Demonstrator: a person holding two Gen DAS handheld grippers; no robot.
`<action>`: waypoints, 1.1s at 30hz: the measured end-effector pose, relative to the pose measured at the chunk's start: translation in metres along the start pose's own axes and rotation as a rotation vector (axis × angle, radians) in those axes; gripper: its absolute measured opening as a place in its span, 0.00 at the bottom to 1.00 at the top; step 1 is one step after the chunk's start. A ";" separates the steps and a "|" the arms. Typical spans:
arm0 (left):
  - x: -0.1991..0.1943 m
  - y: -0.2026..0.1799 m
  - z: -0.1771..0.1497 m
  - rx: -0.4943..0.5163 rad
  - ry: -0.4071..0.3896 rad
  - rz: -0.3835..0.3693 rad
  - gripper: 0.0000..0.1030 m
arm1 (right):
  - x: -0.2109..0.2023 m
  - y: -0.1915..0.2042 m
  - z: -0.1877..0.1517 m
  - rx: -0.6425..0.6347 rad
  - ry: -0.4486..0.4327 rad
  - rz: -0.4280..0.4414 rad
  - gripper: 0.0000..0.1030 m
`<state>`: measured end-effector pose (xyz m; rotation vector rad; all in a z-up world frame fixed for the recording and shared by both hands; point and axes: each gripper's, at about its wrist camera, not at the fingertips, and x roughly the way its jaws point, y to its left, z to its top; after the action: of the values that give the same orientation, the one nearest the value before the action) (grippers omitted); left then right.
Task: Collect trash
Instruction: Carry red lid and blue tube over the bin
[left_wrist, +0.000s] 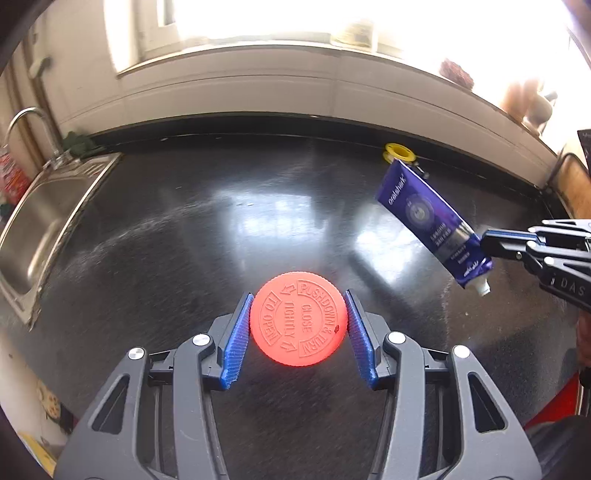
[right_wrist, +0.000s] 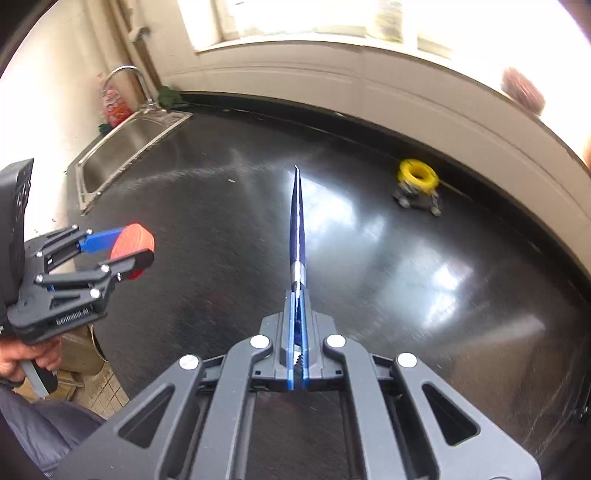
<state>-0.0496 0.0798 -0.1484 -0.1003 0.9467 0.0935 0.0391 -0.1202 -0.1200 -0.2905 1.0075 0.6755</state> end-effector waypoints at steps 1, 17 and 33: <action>-0.004 0.005 -0.002 -0.010 -0.003 0.008 0.47 | 0.000 0.007 0.003 -0.013 -0.004 0.003 0.04; -0.103 0.154 -0.108 -0.371 -0.012 0.291 0.47 | 0.028 0.222 0.056 -0.355 0.014 0.292 0.04; -0.174 0.265 -0.236 -0.693 0.036 0.476 0.47 | 0.068 0.456 0.023 -0.697 0.151 0.519 0.04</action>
<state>-0.3732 0.3063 -0.1559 -0.5155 0.9246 0.8621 -0.2136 0.2658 -0.1301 -0.7067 0.9690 1.4974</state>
